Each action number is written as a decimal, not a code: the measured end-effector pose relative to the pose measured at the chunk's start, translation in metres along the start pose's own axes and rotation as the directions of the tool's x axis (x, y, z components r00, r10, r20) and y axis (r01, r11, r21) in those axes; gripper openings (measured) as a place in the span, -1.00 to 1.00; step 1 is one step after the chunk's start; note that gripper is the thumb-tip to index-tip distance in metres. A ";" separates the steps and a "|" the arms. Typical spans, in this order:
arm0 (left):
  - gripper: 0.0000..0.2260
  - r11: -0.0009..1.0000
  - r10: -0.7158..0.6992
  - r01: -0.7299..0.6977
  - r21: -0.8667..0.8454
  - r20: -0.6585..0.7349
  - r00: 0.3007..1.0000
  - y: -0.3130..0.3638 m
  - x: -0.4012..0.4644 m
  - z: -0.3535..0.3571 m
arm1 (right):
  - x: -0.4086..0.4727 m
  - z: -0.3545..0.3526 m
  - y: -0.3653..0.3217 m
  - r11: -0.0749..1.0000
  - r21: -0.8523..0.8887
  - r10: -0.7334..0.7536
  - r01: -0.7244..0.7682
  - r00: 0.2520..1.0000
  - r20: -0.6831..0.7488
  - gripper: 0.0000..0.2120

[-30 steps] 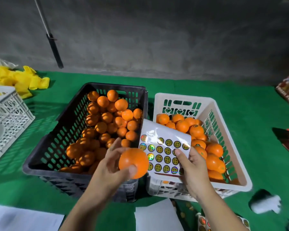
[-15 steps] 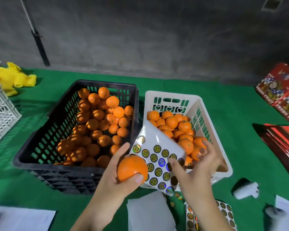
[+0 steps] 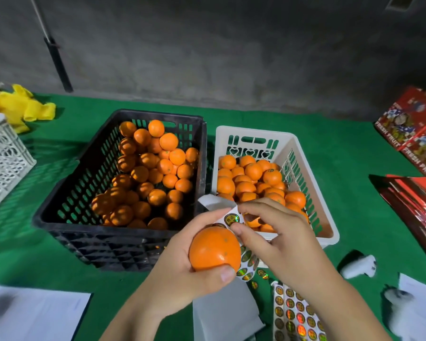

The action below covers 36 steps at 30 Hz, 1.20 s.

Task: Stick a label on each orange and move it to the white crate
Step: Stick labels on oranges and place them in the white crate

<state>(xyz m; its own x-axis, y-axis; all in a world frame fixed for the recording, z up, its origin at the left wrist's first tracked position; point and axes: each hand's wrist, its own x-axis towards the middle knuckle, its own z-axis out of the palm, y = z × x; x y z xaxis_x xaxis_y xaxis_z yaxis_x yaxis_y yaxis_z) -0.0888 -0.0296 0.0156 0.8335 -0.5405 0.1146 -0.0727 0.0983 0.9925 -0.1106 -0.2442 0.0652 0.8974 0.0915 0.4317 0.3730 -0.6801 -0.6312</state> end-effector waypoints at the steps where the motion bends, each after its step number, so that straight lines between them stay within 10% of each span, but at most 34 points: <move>1: -0.27 1.000 0.010 -0.010 0.012 0.016 1.000 0.003 0.001 0.000 | 0.001 -0.002 -0.002 1.000 0.007 -0.003 0.003 1.000 0.004 -0.80; 10: -0.30 1.000 0.024 -0.024 -0.005 0.024 0.999 0.015 -0.003 -0.003 | 0.001 -0.006 -0.010 0.812 0.526 0.307 -0.254 0.951 -0.014 -0.84; 15: -0.30 1.000 -0.017 0.016 -0.025 -0.066 0.998 0.013 -0.004 0.001 | -0.008 -0.001 -0.022 0.915 0.385 0.236 -0.122 0.935 -0.264 -0.89; 19: -0.25 0.995 -0.066 0.067 -0.079 0.019 0.998 0.010 -0.004 0.005 | -0.020 0.009 -0.035 0.989 0.106 -0.100 0.106 0.993 -0.064 -0.90; 28: -0.33 0.992 -0.101 0.102 -0.071 0.010 0.995 -0.001 -0.005 0.005 | -0.035 -0.006 -0.028 0.994 -0.062 -0.059 0.088 0.926 0.372 -0.37; 36: -0.18 0.867 -0.265 0.206 -0.454 -0.068 0.962 -0.008 0.007 0.031 | -0.036 0.022 -0.014 0.999 0.032 -0.019 0.016 0.992 0.122 -0.28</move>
<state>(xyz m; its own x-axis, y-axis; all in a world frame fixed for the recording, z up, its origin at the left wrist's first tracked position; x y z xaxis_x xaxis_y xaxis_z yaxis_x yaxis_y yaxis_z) -0.0995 -0.0603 0.0101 0.8583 -0.4891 -0.1555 0.3578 0.3531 0.8645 -0.1425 -0.2219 0.0439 0.9120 0.1928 0.3620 0.3943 -0.6549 -0.6447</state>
